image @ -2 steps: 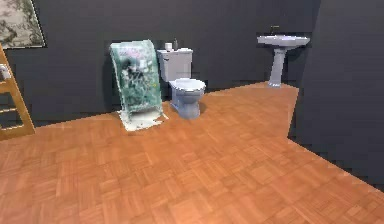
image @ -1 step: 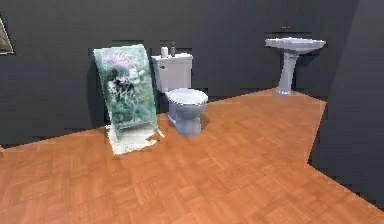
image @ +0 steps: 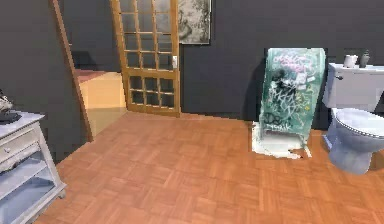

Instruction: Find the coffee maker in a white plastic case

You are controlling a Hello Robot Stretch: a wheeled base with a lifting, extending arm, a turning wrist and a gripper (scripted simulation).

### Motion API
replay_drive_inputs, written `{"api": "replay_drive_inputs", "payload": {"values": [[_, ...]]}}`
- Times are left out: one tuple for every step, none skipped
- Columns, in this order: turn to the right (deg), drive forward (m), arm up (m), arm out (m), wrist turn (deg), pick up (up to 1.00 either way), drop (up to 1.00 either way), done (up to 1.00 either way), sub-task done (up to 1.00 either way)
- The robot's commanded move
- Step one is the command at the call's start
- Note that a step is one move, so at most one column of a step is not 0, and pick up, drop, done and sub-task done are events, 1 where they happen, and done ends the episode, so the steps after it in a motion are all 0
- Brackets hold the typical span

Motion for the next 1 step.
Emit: {"api": "replay_drive_inputs", "payload": {"values": [[-21.0,0.00,0.00,0.00,0.0,0.00,0.00,0.00,0.00]]}}
